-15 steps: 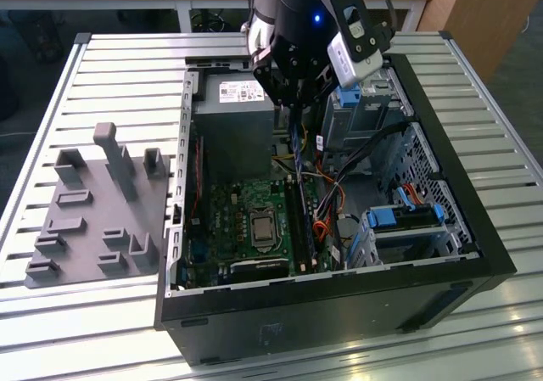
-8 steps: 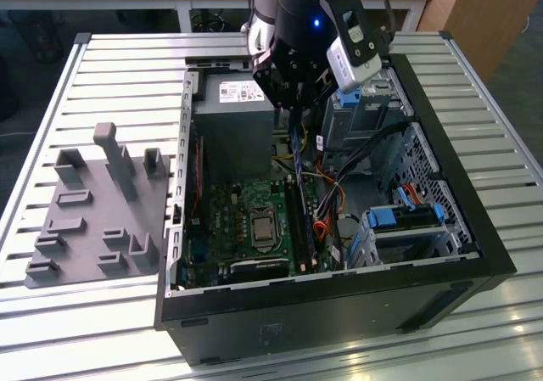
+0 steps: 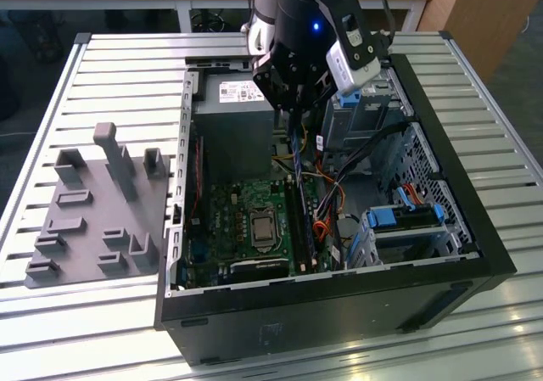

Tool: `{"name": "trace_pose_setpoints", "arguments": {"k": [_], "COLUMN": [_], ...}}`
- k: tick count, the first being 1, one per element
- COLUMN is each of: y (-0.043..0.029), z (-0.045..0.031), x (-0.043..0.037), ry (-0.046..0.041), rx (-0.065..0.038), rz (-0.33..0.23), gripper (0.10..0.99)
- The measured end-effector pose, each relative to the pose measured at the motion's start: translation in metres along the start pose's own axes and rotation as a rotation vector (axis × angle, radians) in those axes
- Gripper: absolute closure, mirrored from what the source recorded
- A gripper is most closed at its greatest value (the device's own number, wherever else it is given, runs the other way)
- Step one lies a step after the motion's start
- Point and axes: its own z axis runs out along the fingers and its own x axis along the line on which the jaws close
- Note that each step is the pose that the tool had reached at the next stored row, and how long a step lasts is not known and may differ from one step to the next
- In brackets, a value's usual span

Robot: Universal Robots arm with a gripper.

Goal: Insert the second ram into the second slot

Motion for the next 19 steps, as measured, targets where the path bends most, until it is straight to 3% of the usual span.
{"name": "trace_pose_setpoints", "arguments": {"k": [19], "y": [-0.0002], "z": [0.0064], "x": [0.0], "ry": [0.0], "rx": [0.0], "rz": [0.0], "gripper": [0.949]}}
